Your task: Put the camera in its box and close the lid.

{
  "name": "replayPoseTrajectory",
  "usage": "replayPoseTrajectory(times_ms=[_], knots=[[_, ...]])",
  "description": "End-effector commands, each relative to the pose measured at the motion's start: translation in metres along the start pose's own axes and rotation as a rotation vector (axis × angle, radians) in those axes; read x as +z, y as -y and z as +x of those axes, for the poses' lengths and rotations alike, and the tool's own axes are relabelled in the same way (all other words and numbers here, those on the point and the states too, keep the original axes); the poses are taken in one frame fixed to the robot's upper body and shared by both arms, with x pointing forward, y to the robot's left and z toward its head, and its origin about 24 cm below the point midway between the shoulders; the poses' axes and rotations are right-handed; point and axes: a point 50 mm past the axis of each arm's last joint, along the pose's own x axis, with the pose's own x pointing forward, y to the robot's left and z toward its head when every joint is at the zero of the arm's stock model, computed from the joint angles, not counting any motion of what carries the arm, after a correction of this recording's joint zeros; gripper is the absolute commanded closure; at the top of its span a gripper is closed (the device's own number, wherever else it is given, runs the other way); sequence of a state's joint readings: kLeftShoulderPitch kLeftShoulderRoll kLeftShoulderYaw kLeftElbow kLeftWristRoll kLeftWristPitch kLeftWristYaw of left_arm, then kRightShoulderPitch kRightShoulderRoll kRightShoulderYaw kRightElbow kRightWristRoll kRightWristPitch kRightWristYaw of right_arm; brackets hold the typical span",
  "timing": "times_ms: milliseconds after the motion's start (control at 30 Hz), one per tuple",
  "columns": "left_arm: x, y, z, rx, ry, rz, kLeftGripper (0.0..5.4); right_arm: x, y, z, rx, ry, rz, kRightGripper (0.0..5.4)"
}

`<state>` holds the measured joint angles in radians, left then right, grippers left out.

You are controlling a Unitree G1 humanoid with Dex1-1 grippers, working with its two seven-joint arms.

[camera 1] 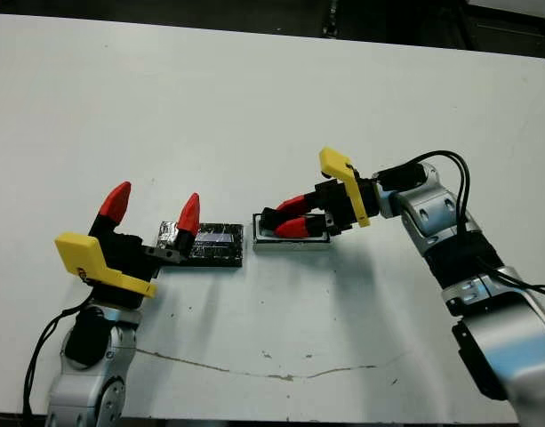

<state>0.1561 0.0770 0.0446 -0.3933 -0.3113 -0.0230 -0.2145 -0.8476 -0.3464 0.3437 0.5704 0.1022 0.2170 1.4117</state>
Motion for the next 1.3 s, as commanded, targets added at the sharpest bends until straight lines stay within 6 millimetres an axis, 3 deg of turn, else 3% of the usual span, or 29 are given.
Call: replayPoseTrajectory(times_ms=[33,333,667,833,933,1133,1300], knots=[[-0.002,-0.001,-0.003,-0.006,-0.022,0.007,0.0,-0.006,0.001,-0.006,0.0,-0.067,-0.02,2.56],[-0.002,-0.001,-0.004,-0.005,-0.026,0.005,0.0,0.002,0.0,-0.016,-0.01,-0.048,-0.059,1.31],[-0.002,-0.001,-0.004,-0.006,-0.027,0.011,0.0,0.027,-0.007,-0.057,-0.163,0.078,-0.13,0.01],[0.003,-0.006,-0.001,-0.027,-0.014,0.039,0.0,0.028,-0.027,-0.088,-0.479,0.354,-0.039,0.01],[0.011,-0.012,0.002,-0.06,0.004,0.094,0.0,0.014,-0.05,-0.096,-0.724,0.451,0.024,0.2],[0.034,-0.028,0.013,-0.259,-0.009,0.196,0.0,-0.026,-0.103,-0.083,-0.989,0.505,0.175,1.06],[0.054,-0.037,0.028,-0.383,-0.052,0.282,0.0,-0.045,-0.129,-0.069,-1.077,0.534,0.255,1.81]])
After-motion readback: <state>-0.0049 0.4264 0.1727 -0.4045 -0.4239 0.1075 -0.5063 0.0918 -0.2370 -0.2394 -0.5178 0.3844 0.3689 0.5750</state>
